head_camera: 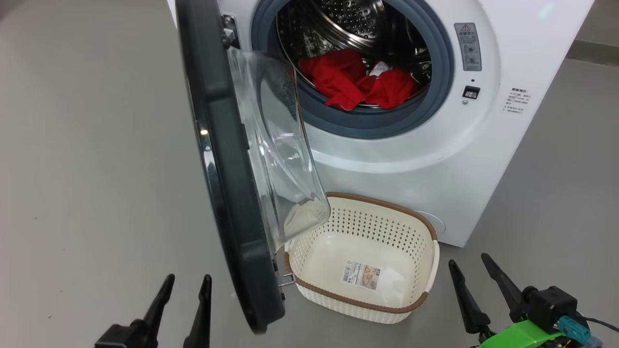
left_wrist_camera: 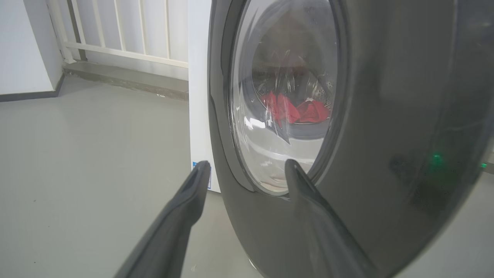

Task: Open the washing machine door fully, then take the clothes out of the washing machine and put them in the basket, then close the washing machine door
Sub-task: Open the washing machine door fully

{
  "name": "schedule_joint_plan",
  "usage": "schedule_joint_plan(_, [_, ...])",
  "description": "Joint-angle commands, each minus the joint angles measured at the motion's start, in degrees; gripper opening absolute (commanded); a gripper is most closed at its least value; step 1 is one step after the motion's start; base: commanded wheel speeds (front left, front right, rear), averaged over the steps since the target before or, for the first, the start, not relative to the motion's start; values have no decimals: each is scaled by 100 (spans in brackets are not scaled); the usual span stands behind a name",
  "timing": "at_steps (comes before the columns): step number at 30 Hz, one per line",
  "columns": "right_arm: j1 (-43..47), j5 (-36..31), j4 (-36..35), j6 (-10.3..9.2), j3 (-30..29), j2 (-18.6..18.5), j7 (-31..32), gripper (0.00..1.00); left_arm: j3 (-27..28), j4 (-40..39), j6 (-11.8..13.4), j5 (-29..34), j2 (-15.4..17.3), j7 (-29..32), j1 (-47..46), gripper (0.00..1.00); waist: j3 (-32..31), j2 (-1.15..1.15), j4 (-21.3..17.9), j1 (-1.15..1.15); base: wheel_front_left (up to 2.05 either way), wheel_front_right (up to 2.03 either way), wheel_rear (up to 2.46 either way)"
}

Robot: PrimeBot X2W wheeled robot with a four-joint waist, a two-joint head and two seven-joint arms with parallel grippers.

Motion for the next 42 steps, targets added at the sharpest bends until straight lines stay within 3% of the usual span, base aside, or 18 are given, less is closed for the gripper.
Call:
schedule_joint_plan(1, [-62, -50, -138, 28, 69, -24, -53, 100, 207, -144, -32, 28, 61, -51, -102, 100, 1, 0, -9, 0, 0, 0, 0])
schedule_joint_plan(5, [-74, -81, -129, 28, 50, -5, -53, 100, 260, -113, -6, 74, 61, -51, -114, 100, -11, 0, -29, 0, 0, 0, 0])
schedule_joint_plan(6, [-74, -88, -127, 28, 41, -2, -53, 100, 277, -94, 9, 84, 61, -51, -122, 62, -14, 0, -31, 0, 0, 0, 0])
schedule_joint_plan(7, [-72, -93, -125, 28, 28, 3, -53, 100, 320, -91, 34, 71, 61, -51, -144, 7, -18, 0, -31, 0, 0, 0, 0])
schedule_joint_plan(8, [-70, -102, -127, 28, 17, 8, -53, 100, 380, -117, 55, 39, 61, -51, -174, 0, -20, 0, -31, 0, 0, 0, 0])
schedule_joint_plan(13, [-48, -147, -144, 28, 15, 32, -53, 100, 790, -570, 87, -234, 61, -51, -349, 0, -33, 0, -33, 0, 0, 0, 0])
schedule_joint_plan(19, [-43, -143, -134, 28, 47, 21, -53, 100, 998, -1807, 136, -507, 61, -51, -535, 0, -35, 0, -33, 0, 0, 0, 0])
schedule_joint_plan(24, [-41, -155, -151, 28, 24, 6, -53, 100, 287, -3026, 115, -499, 61, -51, -452, 0, -37, 0, -36, 0, 0, 0, 0])
schedule_joint_plan(28, [-32, -141, -137, 28, 29, 5, -53, 100, -550, -3449, 122, -447, 61, -51, -327, 0, -51, 0, -50, 0, 0, 0, 0])
schedule_joint_plan(34, [-38, -147, -138, 28, 40, 6, -53, 100, -1775, -2736, 99, -610, 61, -51, 32, 0, -58, 0, -123, 0, 0, 0, 0])
schedule_joint_plan(42, [-56, -179, -146, 28, 70, 9, -53, 100, -1986, -1309, 290, -1056, 61, -51, -85, 0, -11, 0, -178, 0, 0, 0, 0])
